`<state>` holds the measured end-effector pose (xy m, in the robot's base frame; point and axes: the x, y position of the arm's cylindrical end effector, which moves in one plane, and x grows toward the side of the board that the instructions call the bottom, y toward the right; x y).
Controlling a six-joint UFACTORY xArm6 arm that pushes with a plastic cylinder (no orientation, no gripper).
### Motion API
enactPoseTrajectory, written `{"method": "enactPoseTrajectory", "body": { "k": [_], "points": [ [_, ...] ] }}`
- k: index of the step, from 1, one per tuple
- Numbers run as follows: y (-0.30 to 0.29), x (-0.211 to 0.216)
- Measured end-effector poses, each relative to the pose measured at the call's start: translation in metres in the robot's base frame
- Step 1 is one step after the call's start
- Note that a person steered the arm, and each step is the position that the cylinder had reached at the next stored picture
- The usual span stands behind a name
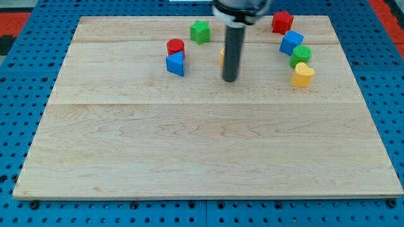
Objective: Slide the yellow hexagon closer to the yellow heart
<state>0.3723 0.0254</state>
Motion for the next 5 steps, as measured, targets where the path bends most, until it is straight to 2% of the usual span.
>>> {"method": "enactPoseTrajectory", "body": {
  "k": [1, 2, 3, 4, 5],
  "points": [
    [-0.019, -0.049],
    [0.003, -0.063],
    [0.053, -0.057],
    [0.056, -0.088],
    [0.062, -0.059]
  ]
}}
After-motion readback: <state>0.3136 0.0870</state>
